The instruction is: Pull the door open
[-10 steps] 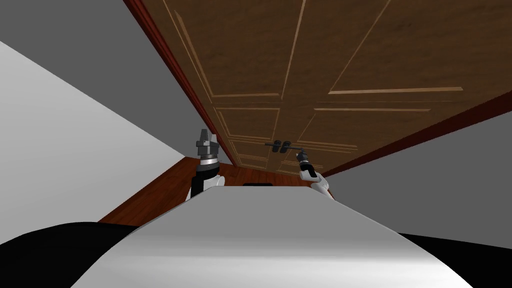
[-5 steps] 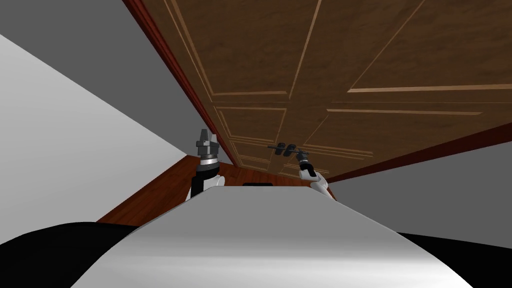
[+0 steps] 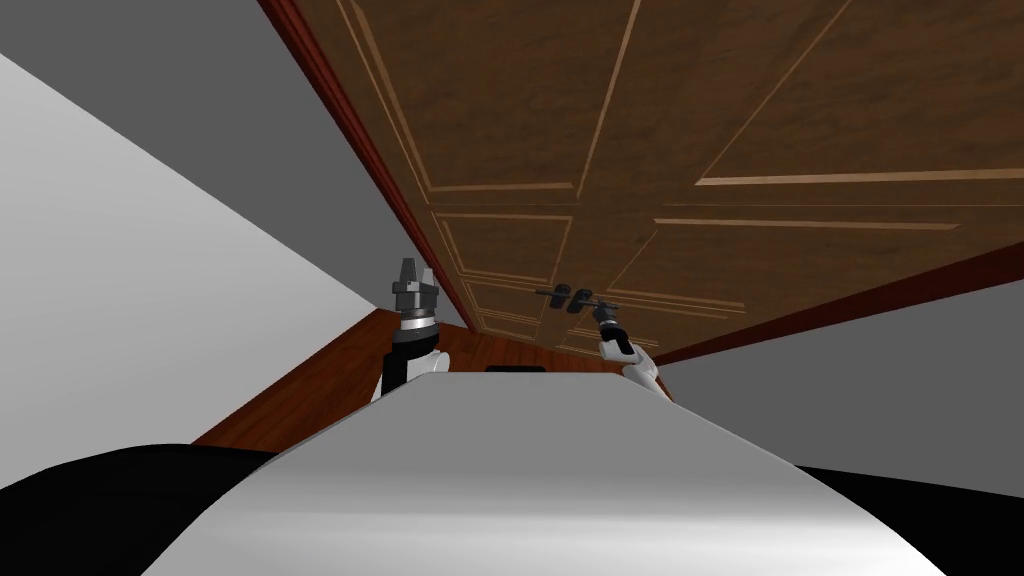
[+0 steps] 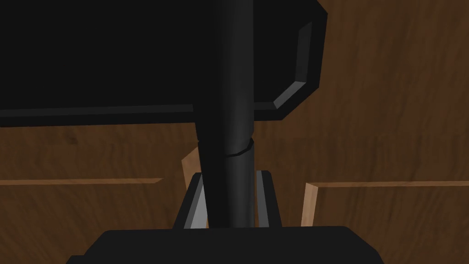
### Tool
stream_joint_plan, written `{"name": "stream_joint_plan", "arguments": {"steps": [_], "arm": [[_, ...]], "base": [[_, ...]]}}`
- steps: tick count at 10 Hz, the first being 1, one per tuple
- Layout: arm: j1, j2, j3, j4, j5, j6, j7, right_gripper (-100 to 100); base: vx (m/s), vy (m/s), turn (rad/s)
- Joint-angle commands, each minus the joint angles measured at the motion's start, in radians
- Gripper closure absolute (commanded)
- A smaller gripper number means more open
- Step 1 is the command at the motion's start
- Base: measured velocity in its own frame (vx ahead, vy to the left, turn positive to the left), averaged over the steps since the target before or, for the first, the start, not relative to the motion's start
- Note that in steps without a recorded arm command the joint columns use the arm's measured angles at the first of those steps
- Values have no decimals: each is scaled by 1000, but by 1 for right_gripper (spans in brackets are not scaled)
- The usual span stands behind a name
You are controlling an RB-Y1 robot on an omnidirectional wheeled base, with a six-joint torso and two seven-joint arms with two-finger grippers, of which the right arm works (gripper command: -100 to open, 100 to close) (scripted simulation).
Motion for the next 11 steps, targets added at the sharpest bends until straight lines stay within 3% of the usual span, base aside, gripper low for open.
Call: {"name": "stream_joint_plan", "arguments": {"steps": [1,4,9,10,11], "arm": [[13,-13,-4,7,-1,-3,-7,100],[37,-42,26,-10,0,-18,-39,100],[65,-80,103,-51,6,-48,-98,100],[65,-82,88,-51,3,-36,-92,100],[91,-102,110,-62,6,-61,-115,100]], "base": [[-175,-72,43],[-192,-36,103],[-217,-48,135],[-90,-32,15],[-179,-54,137]]}}
